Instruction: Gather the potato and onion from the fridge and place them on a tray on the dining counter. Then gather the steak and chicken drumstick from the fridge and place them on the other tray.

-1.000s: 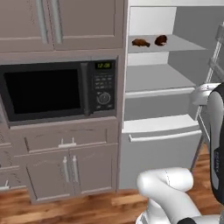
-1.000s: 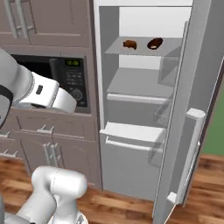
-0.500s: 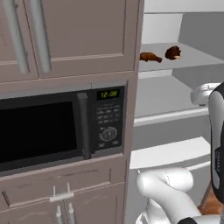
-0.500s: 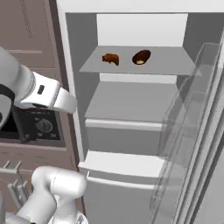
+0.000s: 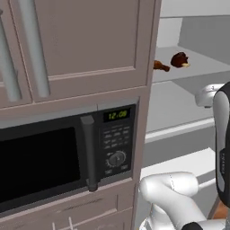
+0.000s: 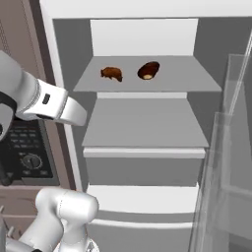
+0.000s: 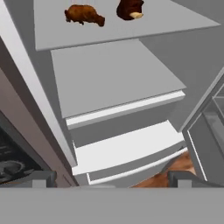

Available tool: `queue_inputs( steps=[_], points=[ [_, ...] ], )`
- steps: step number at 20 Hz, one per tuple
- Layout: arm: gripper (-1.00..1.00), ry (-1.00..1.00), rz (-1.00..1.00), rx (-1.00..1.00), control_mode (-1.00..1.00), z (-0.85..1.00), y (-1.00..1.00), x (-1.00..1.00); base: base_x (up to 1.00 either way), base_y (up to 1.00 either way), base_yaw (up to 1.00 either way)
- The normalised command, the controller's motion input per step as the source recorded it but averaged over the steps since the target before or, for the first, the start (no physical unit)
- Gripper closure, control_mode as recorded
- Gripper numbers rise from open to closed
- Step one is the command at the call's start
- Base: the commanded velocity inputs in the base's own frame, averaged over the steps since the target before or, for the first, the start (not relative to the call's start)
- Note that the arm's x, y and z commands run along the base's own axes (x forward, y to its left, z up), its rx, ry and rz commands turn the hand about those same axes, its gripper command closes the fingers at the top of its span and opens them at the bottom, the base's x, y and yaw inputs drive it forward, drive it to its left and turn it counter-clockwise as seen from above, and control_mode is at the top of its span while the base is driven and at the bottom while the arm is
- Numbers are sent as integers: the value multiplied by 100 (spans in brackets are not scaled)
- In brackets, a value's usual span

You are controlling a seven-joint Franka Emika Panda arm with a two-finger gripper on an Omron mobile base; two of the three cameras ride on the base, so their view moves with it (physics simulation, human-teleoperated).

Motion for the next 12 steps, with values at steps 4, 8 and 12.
queue_inputs(
  steps=[4,8,12],
  points=[
    [-100,0,0,0,100,0,0,0,40,-29,-39],
    [-100,0,0,0,100,0,0,0,35,-51,-5],
    [-100,0,0,0,100,0,0,0,53,-70,16]
  ],
)
